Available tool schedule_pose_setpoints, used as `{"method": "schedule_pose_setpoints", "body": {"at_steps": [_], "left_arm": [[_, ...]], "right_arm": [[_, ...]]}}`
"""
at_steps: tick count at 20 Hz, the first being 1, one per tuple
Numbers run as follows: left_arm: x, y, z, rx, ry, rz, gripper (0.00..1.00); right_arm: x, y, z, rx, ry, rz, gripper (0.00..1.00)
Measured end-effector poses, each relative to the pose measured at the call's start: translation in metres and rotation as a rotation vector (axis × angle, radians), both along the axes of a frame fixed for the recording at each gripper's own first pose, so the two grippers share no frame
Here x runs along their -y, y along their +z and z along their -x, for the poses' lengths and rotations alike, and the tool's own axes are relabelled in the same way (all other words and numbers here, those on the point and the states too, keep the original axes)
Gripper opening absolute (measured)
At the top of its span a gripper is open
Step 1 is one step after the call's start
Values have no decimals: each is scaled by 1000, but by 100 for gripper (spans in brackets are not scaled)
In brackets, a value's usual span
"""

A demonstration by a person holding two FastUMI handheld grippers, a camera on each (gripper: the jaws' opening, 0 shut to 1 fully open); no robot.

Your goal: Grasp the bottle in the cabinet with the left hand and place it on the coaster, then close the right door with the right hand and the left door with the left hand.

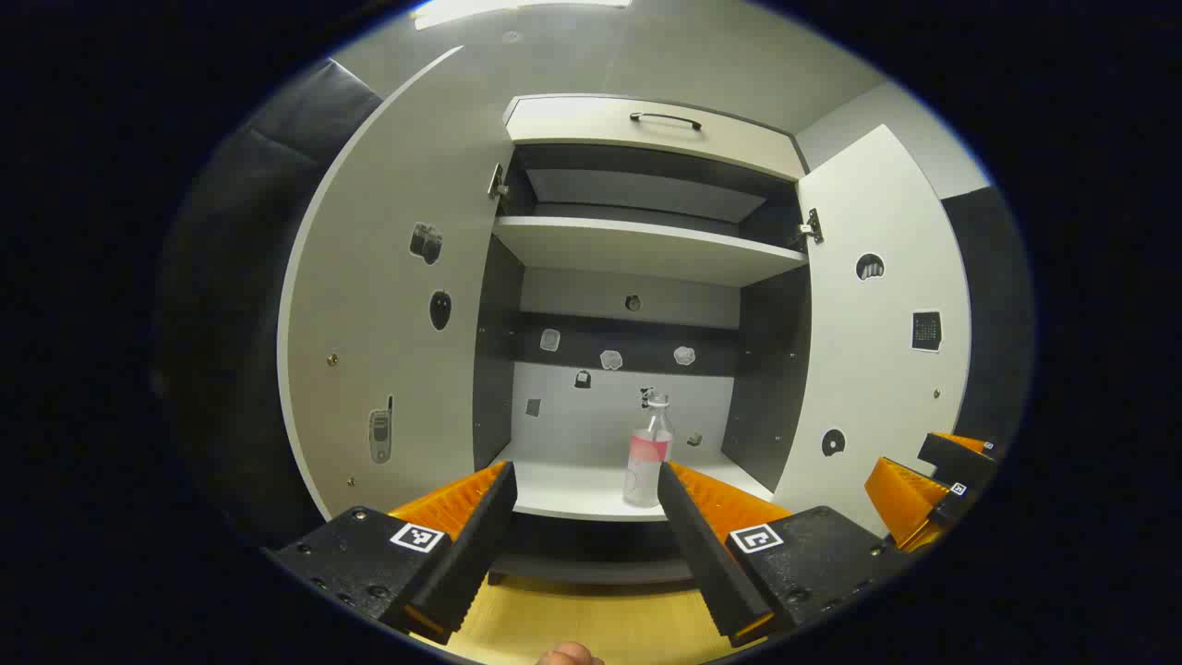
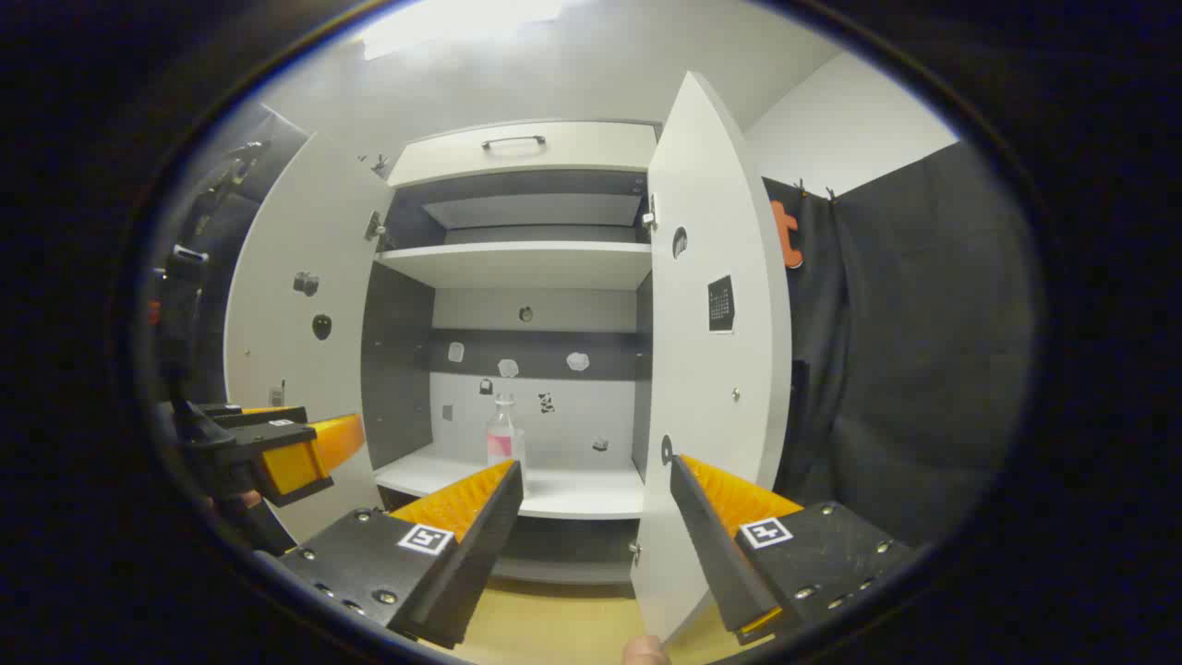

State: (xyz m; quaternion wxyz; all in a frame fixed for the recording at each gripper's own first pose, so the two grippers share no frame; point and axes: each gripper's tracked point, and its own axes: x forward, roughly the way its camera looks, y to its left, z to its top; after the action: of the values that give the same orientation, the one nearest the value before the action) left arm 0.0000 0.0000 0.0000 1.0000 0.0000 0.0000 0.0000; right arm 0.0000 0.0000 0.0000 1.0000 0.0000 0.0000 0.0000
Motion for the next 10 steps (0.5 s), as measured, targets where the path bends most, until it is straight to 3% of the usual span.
{"method": "schedule_pose_setpoints", "body": {"at_steps": [2,4,10], "left_arm": [[3,-1,1,-2,-8,1,96],[6,0,3,1,-12,8,97],[8,3,4,10,-7,32,96]], "right_arm": [[0,-1,0,-2,1,1,97],[0,0,0,-3,3,1,93],[-2,-1,1,-7,19,18,97]]}}
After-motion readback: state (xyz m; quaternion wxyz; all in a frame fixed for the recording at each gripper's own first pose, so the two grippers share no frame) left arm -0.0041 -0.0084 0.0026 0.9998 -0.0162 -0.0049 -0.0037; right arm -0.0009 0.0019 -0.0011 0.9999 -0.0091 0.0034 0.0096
